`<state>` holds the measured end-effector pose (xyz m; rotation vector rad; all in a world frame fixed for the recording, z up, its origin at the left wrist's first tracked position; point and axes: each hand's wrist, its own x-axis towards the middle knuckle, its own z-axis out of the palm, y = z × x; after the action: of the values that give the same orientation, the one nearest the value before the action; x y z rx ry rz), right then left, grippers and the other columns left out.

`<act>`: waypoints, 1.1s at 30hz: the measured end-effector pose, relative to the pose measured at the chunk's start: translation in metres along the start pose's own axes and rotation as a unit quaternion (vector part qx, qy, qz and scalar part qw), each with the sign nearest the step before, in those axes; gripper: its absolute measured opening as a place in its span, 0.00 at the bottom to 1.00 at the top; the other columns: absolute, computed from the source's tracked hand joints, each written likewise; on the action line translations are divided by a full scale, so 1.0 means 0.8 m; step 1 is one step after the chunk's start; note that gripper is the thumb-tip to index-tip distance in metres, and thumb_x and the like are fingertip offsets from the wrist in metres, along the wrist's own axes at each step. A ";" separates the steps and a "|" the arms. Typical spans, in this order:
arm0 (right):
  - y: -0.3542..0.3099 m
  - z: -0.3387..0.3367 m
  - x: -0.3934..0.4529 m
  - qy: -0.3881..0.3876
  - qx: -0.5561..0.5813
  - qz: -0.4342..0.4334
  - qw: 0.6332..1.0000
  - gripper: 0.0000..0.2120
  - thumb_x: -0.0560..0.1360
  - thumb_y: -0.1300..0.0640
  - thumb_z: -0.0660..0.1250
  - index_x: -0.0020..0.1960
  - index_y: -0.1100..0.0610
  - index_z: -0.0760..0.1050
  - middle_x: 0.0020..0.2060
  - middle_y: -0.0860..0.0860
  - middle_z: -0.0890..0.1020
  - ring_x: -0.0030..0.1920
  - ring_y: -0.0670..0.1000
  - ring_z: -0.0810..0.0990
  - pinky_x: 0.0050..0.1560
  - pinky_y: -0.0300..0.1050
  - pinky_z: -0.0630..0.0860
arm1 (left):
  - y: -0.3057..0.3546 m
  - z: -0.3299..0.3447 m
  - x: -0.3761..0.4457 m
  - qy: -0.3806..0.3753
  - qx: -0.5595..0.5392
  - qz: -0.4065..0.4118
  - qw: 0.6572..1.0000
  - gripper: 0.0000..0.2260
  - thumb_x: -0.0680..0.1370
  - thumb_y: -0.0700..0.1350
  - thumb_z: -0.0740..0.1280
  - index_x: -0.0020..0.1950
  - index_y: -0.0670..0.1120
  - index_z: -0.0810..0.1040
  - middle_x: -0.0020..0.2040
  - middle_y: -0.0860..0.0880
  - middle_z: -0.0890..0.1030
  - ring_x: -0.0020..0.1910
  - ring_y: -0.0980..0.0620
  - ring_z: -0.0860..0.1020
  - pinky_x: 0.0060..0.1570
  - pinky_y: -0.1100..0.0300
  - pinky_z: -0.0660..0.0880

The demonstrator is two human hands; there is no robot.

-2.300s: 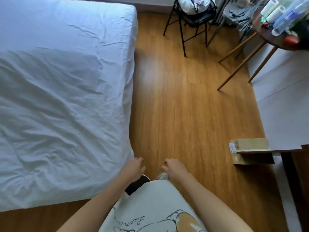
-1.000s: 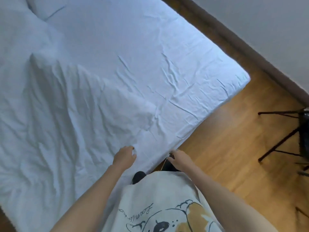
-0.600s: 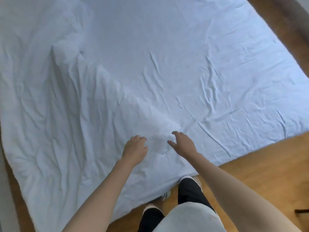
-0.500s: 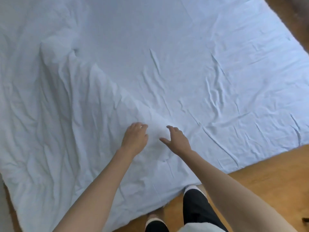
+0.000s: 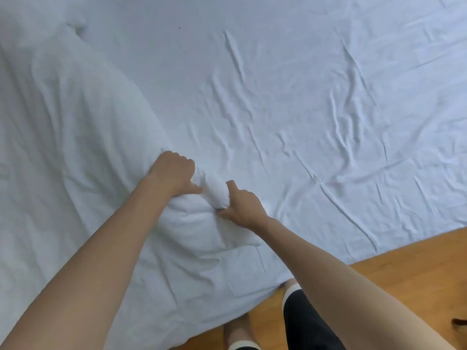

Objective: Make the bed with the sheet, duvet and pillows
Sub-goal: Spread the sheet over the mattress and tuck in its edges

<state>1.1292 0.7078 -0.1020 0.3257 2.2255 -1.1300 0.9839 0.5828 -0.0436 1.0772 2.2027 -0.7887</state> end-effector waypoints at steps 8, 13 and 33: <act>-0.122 0.065 -0.135 0.038 -0.065 -0.094 0.993 0.22 0.73 0.54 0.65 0.64 0.58 0.63 0.39 0.59 0.80 0.37 0.62 0.76 0.34 0.48 0.66 | -0.033 0.049 -0.217 0.122 -0.136 -0.036 0.983 0.23 0.72 0.65 0.67 0.39 0.44 0.72 0.35 0.44 0.81 0.35 0.41 0.80 0.33 0.55 0.64; -0.192 0.131 -0.183 0.048 -0.135 -0.121 0.982 0.19 0.72 0.55 0.64 0.59 0.57 0.64 0.37 0.58 0.78 0.33 0.60 0.70 0.33 0.47 0.63 | -0.061 0.126 -0.327 0.196 -0.171 -0.041 0.965 0.26 0.60 0.61 0.79 0.27 0.43 0.69 0.19 0.45 0.72 0.17 0.44 0.71 0.25 0.61 0.59; -0.485 0.517 -0.227 -0.088 -0.176 -0.137 0.971 0.24 0.79 0.44 0.60 0.67 0.59 0.65 0.58 0.60 0.74 0.57 0.61 0.71 0.58 0.55 0.68 | -0.275 0.546 -0.601 -0.002 -0.134 -0.068 0.989 0.18 0.58 0.32 0.75 0.45 0.43 0.79 0.36 0.47 0.76 0.35 0.46 0.74 0.36 0.54 0.73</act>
<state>1.2593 0.1544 0.0757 -0.2275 2.3008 -0.8342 1.1506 -0.0748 0.0540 0.8004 2.3164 -0.5285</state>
